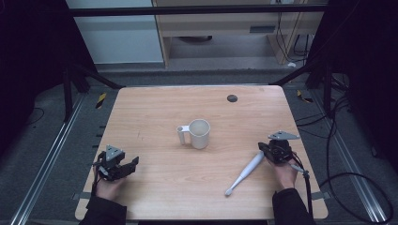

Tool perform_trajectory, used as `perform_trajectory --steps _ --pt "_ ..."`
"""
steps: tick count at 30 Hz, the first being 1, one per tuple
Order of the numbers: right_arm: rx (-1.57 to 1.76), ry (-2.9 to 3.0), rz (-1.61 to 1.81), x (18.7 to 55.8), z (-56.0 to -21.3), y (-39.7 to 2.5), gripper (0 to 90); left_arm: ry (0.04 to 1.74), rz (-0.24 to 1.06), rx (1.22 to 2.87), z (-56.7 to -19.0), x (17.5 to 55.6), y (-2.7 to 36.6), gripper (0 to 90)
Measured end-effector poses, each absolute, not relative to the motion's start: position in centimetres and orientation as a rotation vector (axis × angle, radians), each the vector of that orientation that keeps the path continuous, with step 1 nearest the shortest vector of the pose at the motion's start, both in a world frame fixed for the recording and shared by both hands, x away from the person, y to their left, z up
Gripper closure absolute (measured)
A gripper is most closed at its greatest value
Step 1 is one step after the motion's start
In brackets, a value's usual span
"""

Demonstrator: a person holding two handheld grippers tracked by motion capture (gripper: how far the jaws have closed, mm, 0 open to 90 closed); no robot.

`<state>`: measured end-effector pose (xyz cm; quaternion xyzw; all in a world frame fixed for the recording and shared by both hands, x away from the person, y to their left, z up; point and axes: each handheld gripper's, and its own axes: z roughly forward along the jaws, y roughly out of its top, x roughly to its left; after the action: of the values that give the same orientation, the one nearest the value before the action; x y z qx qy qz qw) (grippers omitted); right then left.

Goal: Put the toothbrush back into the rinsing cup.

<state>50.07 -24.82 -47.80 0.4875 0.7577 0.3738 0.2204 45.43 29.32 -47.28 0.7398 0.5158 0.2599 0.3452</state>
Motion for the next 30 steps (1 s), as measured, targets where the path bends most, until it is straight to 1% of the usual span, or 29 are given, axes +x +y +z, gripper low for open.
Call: perform_trajectory --steps 11,30 --pt "1.346 2.132 0.950 50.30 -48.54 -24.63 89.8 1.337 0.676 1.923 -47.26 45.43 29.32 38.1" --pt "1.347 2.142 0.871 49.48 -48.52 -25.11 89.6 1.336 0.675 1.924 -47.24 45.38 29.36 38.0"
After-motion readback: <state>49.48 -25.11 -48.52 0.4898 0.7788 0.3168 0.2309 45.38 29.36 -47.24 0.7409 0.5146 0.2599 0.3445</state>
